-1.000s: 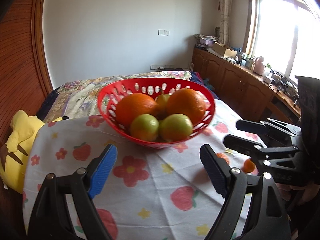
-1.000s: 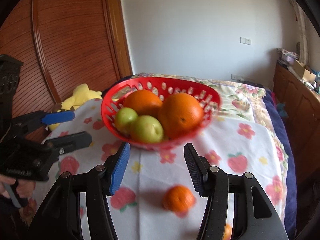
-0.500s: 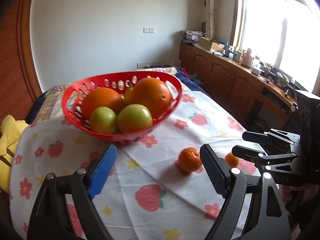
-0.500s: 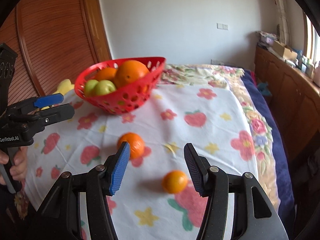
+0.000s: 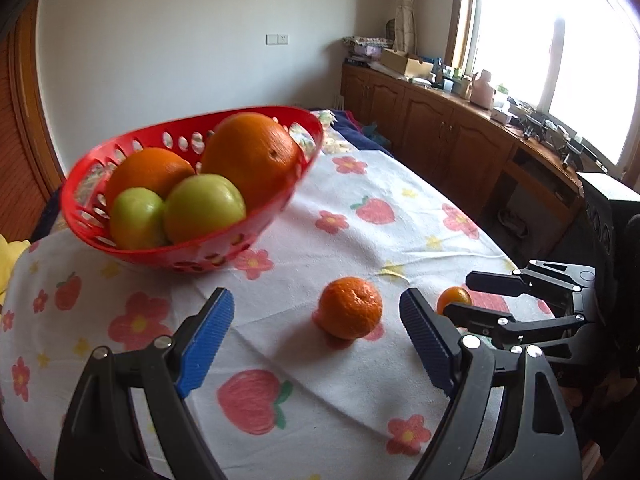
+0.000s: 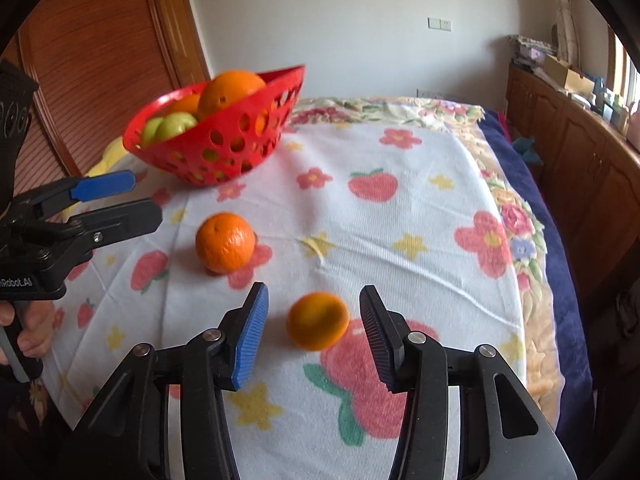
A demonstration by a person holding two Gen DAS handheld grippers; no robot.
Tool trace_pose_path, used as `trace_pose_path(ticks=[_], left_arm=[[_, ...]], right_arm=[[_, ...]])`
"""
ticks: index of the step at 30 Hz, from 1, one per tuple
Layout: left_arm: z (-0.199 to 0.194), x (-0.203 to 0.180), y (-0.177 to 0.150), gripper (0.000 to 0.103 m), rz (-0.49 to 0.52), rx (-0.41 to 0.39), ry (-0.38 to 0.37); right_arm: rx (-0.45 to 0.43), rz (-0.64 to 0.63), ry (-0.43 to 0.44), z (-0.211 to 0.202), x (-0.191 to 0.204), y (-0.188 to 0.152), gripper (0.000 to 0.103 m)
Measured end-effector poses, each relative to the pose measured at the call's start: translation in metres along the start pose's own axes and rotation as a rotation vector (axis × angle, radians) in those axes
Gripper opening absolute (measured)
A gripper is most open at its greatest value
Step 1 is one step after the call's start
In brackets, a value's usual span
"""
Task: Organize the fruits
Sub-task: 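Close the left gripper on a mandarin while the right gripper grasps the other mandarin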
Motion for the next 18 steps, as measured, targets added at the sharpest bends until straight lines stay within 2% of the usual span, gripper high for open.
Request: trace_pose_path(ticks=[4, 9, 12, 18], left_arm=[[0.011, -0.007, -0.006, 0.085, 0.015, 0.030, 0.000], [0.018, -0.014, -0.009, 0.085, 0.035, 0.056, -0.014], [0.023, -0.016, -0.009, 0.084, 0.039, 0.069, -0.022], [0.037, -0.017, -0.013, 0.073, 0.042, 0.114, -0.035]], right_arm=[[0.021, 0.005, -0.003, 0.004, -0.002, -0.005, 0.044], [0.037, 0.009, 0.018, 0.008, -0.002, -0.007, 0.036], [0.043, 0.004, 0.016, 0.011, 0.000, -0.007, 0.036], [0.042, 0.009, 0.017, 0.013, 0.001, -0.008, 0.036]])
Point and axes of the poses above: each gripper's, at about its wrist camera, not at the fingertips, and z roughly the way its jaws point, x to its left, y to its top, the point moved 2 cm from there along z, roughly the way its jaws point, and after that the axes turned 13 degrees about -x, right-handed, at the moved point
